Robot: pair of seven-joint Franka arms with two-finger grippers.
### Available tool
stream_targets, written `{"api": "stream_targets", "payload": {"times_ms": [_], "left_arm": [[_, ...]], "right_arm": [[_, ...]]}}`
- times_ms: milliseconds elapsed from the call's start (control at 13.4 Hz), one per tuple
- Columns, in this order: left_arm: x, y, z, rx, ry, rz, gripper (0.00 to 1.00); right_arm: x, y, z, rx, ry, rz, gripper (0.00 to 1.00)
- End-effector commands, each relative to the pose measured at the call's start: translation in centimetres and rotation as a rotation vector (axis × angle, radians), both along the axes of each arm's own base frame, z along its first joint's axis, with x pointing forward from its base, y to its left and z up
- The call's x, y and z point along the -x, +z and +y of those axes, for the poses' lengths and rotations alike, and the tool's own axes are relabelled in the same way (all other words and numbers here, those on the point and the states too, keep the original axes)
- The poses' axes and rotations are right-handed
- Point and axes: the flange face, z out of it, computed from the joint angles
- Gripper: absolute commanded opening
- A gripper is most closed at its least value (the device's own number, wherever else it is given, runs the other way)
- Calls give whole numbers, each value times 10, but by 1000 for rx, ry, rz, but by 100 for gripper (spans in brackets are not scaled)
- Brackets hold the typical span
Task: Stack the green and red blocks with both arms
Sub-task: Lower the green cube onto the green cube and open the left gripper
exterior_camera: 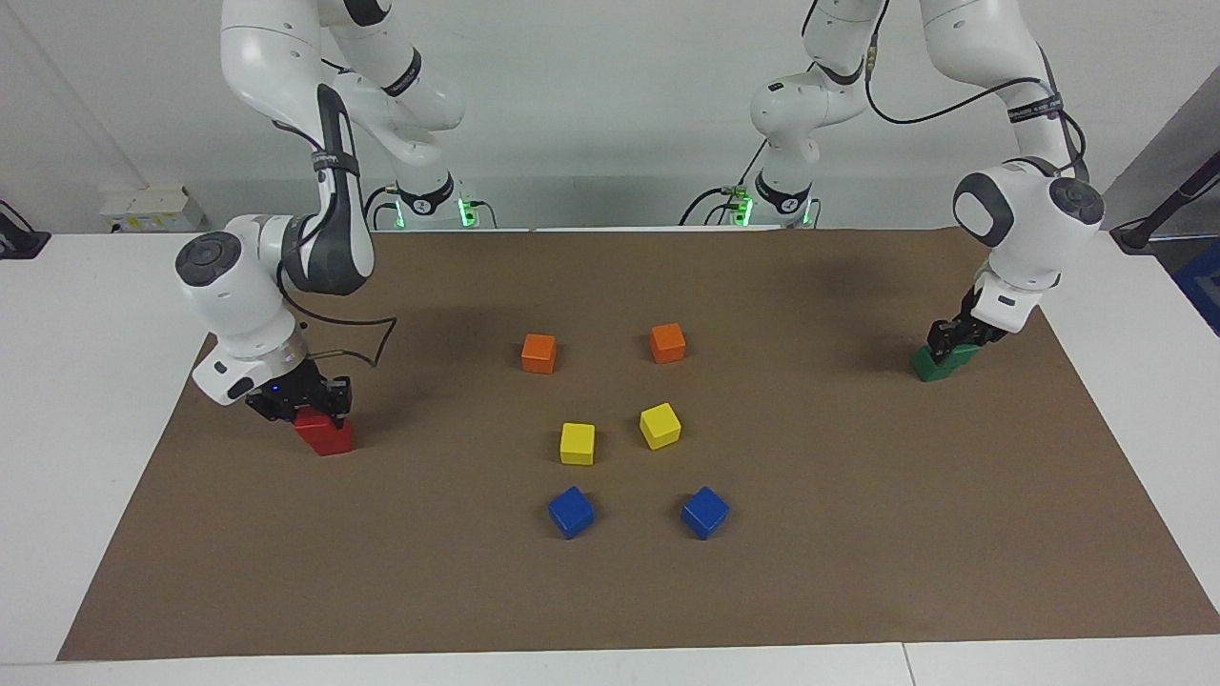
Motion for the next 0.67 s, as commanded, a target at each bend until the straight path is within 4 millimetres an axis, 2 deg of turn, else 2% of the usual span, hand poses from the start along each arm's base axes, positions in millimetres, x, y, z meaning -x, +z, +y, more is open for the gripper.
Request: {"api": "stream_targets", "payload": {"times_ms": [0, 298, 372, 447, 595], "left_arm": [[6, -4, 2, -9, -10, -8, 100], [3, -1, 1, -7, -22, 1, 100], [0, 5, 3, -7, -23, 4, 100], [-6, 20, 4, -6, -41, 14, 100], [-21, 69, 8, -4, -52, 34, 100]], "right_arm": [[9, -3, -2, 5, 25, -6, 0], [9, -4, -2, 5, 25, -11, 0], [10, -4, -2, 5, 25, -11, 0], [10, -4, -2, 5, 25, -11, 0], [10, -4, -2, 5, 25, -11, 0]]}}
